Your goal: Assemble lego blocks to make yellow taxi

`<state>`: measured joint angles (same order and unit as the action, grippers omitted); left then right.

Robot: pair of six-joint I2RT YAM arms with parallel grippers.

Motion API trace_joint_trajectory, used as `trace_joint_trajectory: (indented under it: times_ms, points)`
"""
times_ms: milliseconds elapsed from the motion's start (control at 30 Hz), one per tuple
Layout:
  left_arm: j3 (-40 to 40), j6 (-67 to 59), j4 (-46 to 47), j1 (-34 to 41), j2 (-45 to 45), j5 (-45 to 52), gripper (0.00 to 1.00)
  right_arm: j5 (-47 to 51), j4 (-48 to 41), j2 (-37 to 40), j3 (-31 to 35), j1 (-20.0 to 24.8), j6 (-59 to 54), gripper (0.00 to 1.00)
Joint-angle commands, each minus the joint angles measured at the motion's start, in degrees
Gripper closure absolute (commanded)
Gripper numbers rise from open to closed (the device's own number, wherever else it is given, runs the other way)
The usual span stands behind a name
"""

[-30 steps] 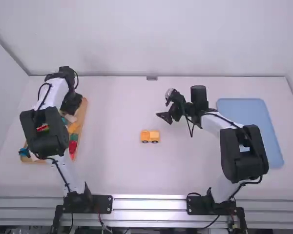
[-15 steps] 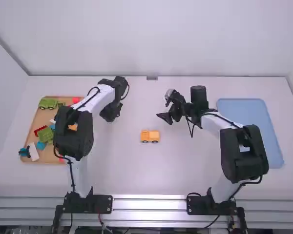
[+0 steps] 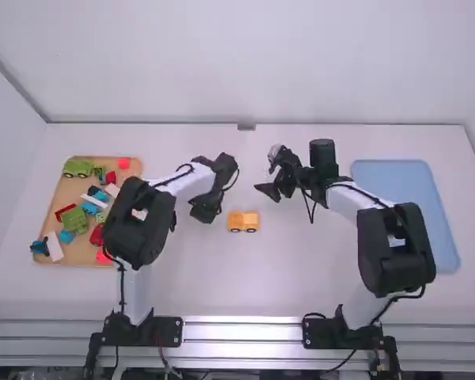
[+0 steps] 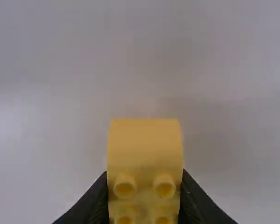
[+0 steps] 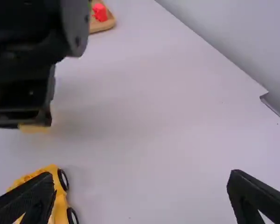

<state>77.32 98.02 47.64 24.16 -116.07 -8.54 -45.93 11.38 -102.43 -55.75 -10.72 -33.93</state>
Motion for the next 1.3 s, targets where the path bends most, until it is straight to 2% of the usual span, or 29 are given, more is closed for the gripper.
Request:
trace_joint_trajectory:
  times_ms: [0,167,367,600,833,867,900,933,967,1033,1100,1133,1167,1267]
  points:
    - [-3.43,2.16,-1.62,-0.61,4.81,3.21,0.97,-0.76,-0.09,0.46,0.52,0.85,-0.15,0.01]
    - [-11.54,8.20,-9.27,-0.52,9.20,4.59,0.98,-0.76,-0.04,0.46,0.52,1.46,0.76,0.01]
    - [-16.09,8.11,-18.99,-0.59,9.70,4.94,0.98,-0.76,-0.31,0.46,0.55,0.76,0.72,0.01]
    - [-16.63,15.89,-19.39,-0.68,9.68,8.11,0.98,-0.74,-0.26,0.46,0.59,0.22,0.68,0.02]
    - [-16.63,16.22,-19.47,-0.70,9.68,7.63,0.96,-0.76,-0.28,0.46,0.59,0.22,0.70,0.01]
    - [-16.63,16.17,-19.76,-0.70,9.68,7.56,0.90,-0.74,-0.28,0.46,0.59,0.22,0.68,0.02]
    - [-16.61,16.20,-19.93,-0.70,9.68,7.69,0.60,-0.74,-0.28,0.46,0.59,0.15,0.70,0.02]
    - [-16.57,16.20,-20.06,-0.70,9.68,7.74,0.47,-0.74,-0.26,0.46,0.59,0.17,0.68,0.01]
    - [-16.59,16.20,-20.28,-0.70,9.68,7.67,0.30,-0.74,-0.26,0.46,0.59,0.17,0.70,0.02]
    - [-16.59,16.20,-20.28,-0.70,9.68,7.72,0.18,-0.76,-0.26,0.46,0.59,0.17,0.70,0.01]
    - [-16.59,16.22,-20.31,-0.74,9.68,7.65,0.12,-0.74,-0.26,0.46,0.59,0.17,0.70,0.01]
    - [-16.59,16.87,-20.55,-1.25,9.68,7.67,0.04,-0.76,-0.26,0.46,0.59,0.17,0.68,0.01]
    - [-16.59,17.68,-20.50,-1.46,9.68,7.65,0.01,-0.72,-0.26,0.46,0.59,0.17,0.68,0.01]
    - [-16.59,17.53,-20.39,-2.23,10.21,7.96,0.01,-0.74,-0.26,0.46,0.59,0.24,0.70,0.01]
